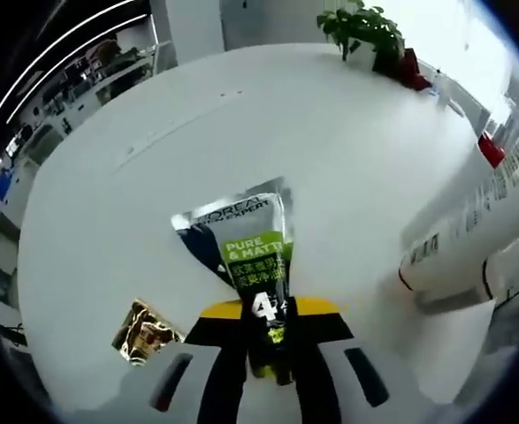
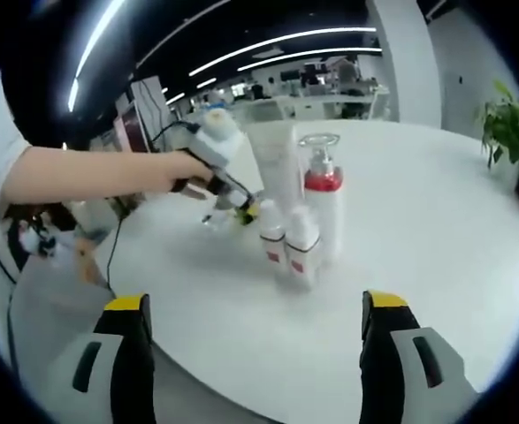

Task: Arrange the skincare products in the storage area until every visible bottle or jar stands upright without overlapping.

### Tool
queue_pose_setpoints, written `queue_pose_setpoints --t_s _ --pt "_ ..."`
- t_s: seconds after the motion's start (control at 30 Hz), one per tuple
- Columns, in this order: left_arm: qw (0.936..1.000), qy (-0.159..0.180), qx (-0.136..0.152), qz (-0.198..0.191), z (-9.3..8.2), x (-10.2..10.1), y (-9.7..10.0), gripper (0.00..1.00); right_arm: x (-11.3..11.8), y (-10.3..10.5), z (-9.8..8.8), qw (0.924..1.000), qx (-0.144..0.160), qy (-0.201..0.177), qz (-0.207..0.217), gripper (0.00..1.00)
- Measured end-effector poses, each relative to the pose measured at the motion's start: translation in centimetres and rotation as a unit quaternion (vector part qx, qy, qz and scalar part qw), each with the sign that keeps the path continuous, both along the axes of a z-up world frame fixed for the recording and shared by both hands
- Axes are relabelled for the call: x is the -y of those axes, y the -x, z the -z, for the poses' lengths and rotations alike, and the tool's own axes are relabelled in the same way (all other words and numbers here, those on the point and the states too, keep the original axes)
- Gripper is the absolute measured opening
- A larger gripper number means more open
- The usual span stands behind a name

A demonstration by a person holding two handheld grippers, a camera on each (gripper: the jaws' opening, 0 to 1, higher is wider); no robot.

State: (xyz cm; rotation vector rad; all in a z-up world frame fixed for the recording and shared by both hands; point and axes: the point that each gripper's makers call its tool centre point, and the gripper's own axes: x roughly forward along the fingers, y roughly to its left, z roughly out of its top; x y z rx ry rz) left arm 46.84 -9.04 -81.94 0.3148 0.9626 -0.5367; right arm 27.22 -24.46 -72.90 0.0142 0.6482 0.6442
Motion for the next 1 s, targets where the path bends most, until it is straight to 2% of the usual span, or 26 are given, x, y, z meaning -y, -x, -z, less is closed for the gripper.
queue_pose_setpoints --t_s 0.23,0.3,0.5,0.57,0.63,0.7,0.73,0.77,0.83,1.0 --pt "0.9997 0.019 0.005 -0.016 -2.0 -0.5 2.1 0.15 0.0 0.1 0.1 1.0000 0.000 0.005 -0.006 0.98" --pt "0.9995 0.023 0.007 -0.020 -1.8 -0.6 1.7 0.15 0.0 0.1 0.1 1.0000 0.000 0.004 -0.007 0.97" --pt "0.9987 0.036 0.011 -0.034 -2.8 -1.8 2.9 0.14 -0.2 0.1 0.1 0.9999 0.001 0.006 -0.011 0.97" --pt "0.9983 0.041 0.012 -0.040 -3.3 -2.0 3.6 0.13 -0.3 0.2 0.1 0.9999 0.002 0.007 -0.014 0.96" --pt "0.9977 0.047 0.015 -0.046 -4.2 -2.1 5.1 0.13 -0.6 0.2 0.0 0.9998 0.003 0.008 -0.020 0.96" --pt "0.9972 0.053 0.019 -0.050 -4.4 -2.3 5.1 0.13 -0.9 0.3 0.0 0.9996 0.003 0.005 -0.026 0.96" --pt "0.9968 0.057 0.022 -0.051 -5.3 -2.5 6.5 0.13 -1.0 0.3 0.0 0.9996 0.003 0.005 -0.029 0.96" --pt "0.9967 0.059 0.024 -0.051 -5.6 -2.7 7.1 0.13 -1.0 0.4 0.1 0.9995 0.002 0.005 -0.032 0.96" --pt "0.9963 0.063 0.027 -0.053 -5.3 -2.7 6.8 0.13 -1.2 0.5 0.2 0.9993 0.000 0.005 -0.037 0.96" --pt "0.9944 0.080 0.035 -0.060 -6.5 -3.4 8.9 0.12 -1.6 0.7 0.1 0.9989 0.001 0.004 -0.047 0.95"
